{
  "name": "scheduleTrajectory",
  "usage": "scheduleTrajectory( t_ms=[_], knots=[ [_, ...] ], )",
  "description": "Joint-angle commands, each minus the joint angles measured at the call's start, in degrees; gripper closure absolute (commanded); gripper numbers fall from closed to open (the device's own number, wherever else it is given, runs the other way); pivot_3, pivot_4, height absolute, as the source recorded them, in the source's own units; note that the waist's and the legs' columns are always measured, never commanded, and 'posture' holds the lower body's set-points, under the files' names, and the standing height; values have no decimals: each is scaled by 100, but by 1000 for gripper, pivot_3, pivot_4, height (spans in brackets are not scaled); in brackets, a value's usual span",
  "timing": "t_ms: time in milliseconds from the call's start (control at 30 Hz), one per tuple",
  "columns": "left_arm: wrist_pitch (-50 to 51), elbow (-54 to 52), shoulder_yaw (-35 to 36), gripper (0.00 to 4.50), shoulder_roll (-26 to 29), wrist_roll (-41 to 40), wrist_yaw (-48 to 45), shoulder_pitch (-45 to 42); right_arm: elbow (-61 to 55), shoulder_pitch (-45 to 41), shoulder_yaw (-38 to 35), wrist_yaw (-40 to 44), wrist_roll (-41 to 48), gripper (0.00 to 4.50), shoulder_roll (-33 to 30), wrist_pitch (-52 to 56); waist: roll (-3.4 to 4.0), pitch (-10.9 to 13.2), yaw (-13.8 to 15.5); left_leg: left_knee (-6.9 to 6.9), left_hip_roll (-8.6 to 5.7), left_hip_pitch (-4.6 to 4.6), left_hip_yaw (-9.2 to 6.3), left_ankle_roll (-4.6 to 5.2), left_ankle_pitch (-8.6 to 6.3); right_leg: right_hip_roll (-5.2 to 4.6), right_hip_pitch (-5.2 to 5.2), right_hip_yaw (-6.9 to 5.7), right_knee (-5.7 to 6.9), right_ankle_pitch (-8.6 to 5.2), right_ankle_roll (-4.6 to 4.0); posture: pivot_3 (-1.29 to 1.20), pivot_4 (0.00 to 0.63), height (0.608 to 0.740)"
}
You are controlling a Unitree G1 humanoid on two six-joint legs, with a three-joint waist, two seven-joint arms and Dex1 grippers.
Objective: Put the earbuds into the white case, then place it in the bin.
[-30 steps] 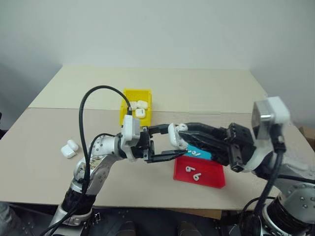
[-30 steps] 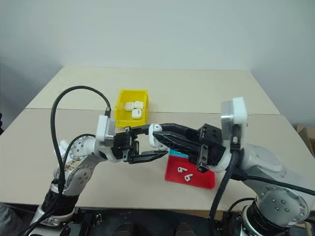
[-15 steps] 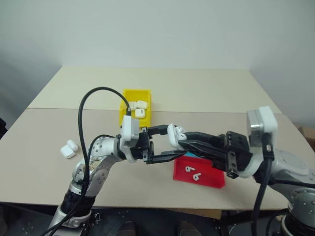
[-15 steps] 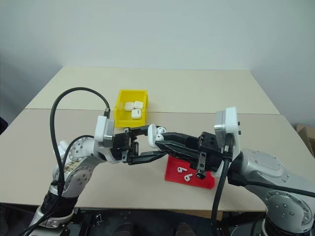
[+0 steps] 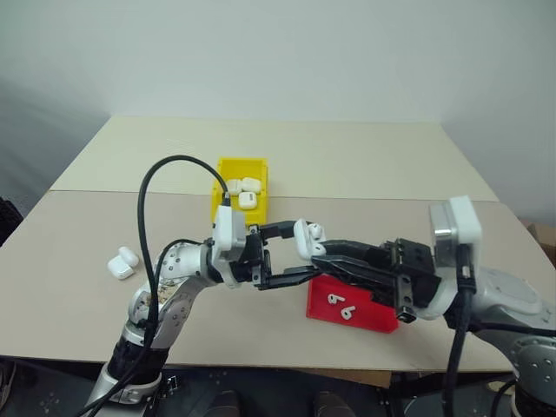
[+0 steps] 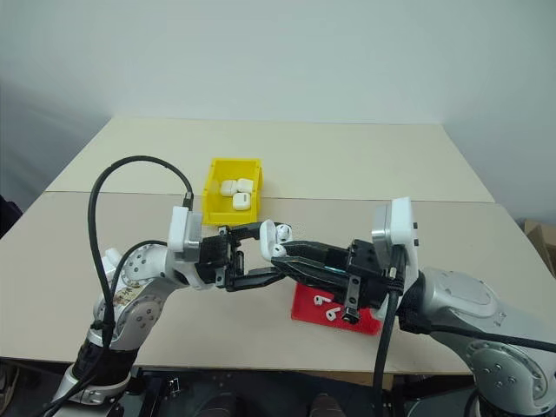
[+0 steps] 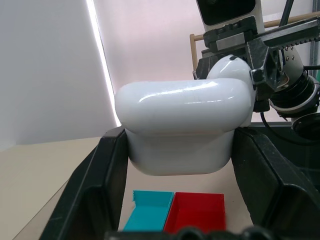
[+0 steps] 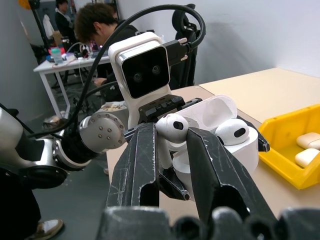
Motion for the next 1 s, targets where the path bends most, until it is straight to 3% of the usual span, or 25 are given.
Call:
scheduleTrajectory(
  t_ms=[33, 1000],
  knots=[
    [-176, -93, 20, 1718, -14, -23, -115, 41, 47, -77, -199, -87, 224, 3671, -121, -323, 0, 0, 0, 0, 0, 0, 0, 0, 0, 0, 0, 0, 0, 0, 0, 0, 150, 740],
    [-184, -118, 73, 1718, -55, 64, -87, 59, 126, 182, 323, 26, -181, 3671, -347, -749, 0, 0, 10, 0, 0, 0, -1, 0, 0, 0, 1, 0, -2, 0, 0, 0, 150, 740]
  ],
)
